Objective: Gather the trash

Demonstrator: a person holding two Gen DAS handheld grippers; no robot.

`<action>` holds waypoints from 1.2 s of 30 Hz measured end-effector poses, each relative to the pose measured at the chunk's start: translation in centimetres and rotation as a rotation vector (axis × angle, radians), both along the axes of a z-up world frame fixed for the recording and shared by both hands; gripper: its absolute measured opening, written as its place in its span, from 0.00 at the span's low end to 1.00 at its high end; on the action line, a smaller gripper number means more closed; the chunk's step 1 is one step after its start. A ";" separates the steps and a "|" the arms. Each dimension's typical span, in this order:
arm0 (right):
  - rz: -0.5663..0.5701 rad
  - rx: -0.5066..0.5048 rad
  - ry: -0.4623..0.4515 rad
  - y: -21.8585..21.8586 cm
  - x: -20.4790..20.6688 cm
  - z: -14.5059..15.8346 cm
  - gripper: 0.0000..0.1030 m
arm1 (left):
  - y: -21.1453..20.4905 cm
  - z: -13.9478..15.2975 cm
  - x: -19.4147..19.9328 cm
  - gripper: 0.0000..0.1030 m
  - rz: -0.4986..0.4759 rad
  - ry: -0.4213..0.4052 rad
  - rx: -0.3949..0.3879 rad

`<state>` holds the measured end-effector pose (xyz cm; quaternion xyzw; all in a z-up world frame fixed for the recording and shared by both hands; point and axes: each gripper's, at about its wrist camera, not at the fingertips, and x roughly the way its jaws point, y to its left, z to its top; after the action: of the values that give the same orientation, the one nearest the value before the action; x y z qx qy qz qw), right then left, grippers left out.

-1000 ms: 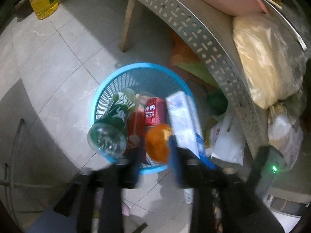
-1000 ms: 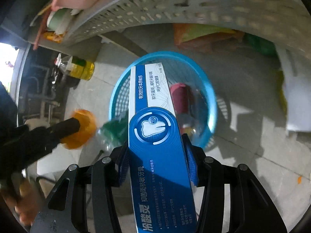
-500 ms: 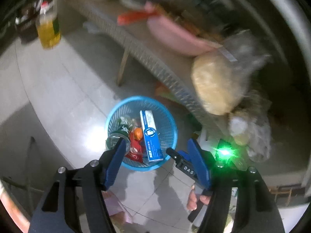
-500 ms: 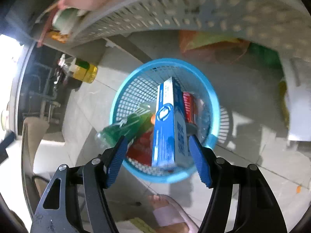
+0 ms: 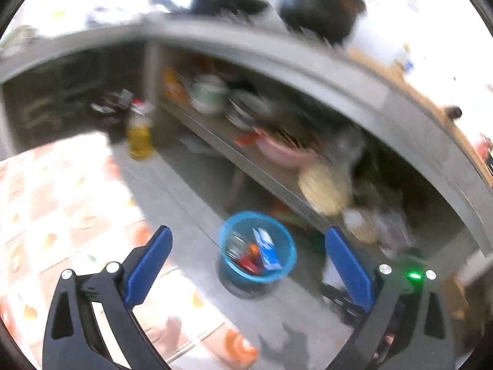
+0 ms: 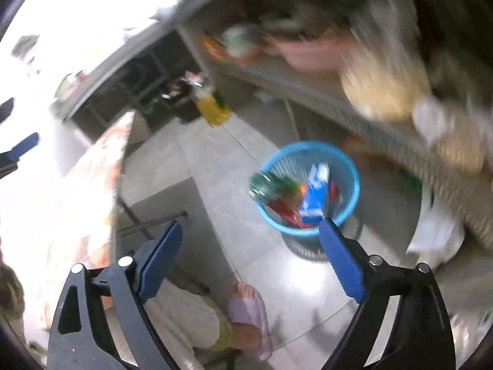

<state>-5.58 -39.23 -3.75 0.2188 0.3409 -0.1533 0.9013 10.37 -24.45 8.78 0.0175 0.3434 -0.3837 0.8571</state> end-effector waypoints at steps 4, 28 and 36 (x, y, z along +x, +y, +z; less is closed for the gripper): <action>0.052 -0.133 -0.071 3.8 0.0 4.0 0.92 | 4.7 -0.1 -2.7 0.95 0.220 -0.105 -0.031; 0.145 -0.387 -0.099 17.3 -0.7 7.2 0.92 | 16.3 -2.9 -9.0 0.95 0.693 -0.179 0.163; 0.170 -0.316 0.074 17.5 0.7 4.8 0.92 | 16.5 -5.6 -9.2 0.95 0.675 -0.031 0.255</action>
<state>-4.87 -21.77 1.07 0.0394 0.3626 -0.1363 0.9211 1.19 -7.92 3.19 0.0155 0.3620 -0.0326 0.9315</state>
